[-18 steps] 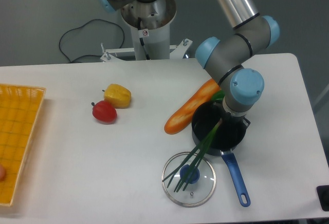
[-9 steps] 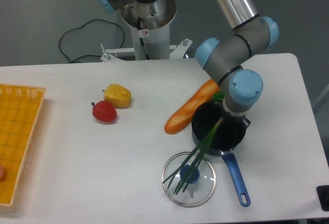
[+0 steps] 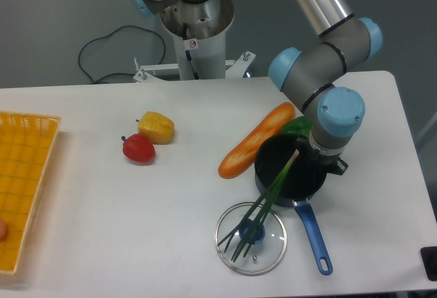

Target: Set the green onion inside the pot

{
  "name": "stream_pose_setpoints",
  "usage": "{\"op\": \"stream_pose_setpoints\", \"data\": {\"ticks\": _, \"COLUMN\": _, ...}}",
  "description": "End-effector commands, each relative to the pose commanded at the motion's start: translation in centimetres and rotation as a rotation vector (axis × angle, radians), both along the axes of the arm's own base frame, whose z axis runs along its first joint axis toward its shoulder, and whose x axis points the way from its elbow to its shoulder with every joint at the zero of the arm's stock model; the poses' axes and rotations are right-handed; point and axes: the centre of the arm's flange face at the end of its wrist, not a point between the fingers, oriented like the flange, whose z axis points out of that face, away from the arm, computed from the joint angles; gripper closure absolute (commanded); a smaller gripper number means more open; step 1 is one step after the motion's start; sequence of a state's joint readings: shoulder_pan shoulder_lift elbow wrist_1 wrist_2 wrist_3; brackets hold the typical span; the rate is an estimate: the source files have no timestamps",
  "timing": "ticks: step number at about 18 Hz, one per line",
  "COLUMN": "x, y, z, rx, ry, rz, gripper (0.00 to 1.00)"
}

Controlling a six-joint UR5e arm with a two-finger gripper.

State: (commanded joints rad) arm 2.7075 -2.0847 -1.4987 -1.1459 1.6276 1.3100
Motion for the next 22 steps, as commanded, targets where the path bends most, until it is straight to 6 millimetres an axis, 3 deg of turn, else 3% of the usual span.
{"op": "stream_pose_setpoints", "data": {"ticks": 4, "x": -0.5, "y": 0.0, "z": 1.0, "rx": 0.018, "ry": 0.010, "rz": 0.008, "gripper": 0.94}}
{"op": "stream_pose_setpoints", "data": {"ticks": 6, "x": -0.6, "y": 0.4, "z": 1.9, "rx": 0.050, "ry": 0.013, "rz": 0.014, "gripper": 0.84}}
{"op": "stream_pose_setpoints", "data": {"ticks": 9, "x": -0.4, "y": 0.5, "z": 2.3, "rx": 0.056, "ry": 0.015, "rz": 0.014, "gripper": 0.53}}
{"op": "stream_pose_setpoints", "data": {"ticks": 11, "x": -0.2, "y": 0.7, "z": 2.4, "rx": 0.057, "ry": 0.016, "rz": 0.009, "gripper": 0.38}}
{"op": "stream_pose_setpoints", "data": {"ticks": 13, "x": 0.0, "y": 0.8, "z": 2.2, "rx": 0.056, "ry": 0.011, "rz": 0.006, "gripper": 0.01}}
{"op": "stream_pose_setpoints", "data": {"ticks": 16, "x": 0.6, "y": 1.4, "z": 2.1, "rx": 0.054, "ry": 0.010, "rz": -0.003, "gripper": 0.00}}
{"op": "stream_pose_setpoints", "data": {"ticks": 17, "x": 1.7, "y": 1.4, "z": 2.0, "rx": 0.050, "ry": 0.002, "rz": -0.010, "gripper": 0.00}}
{"op": "stream_pose_setpoints", "data": {"ticks": 22, "x": 3.2, "y": 1.8, "z": 3.5, "rx": 0.063, "ry": 0.014, "rz": 0.024, "gripper": 0.00}}
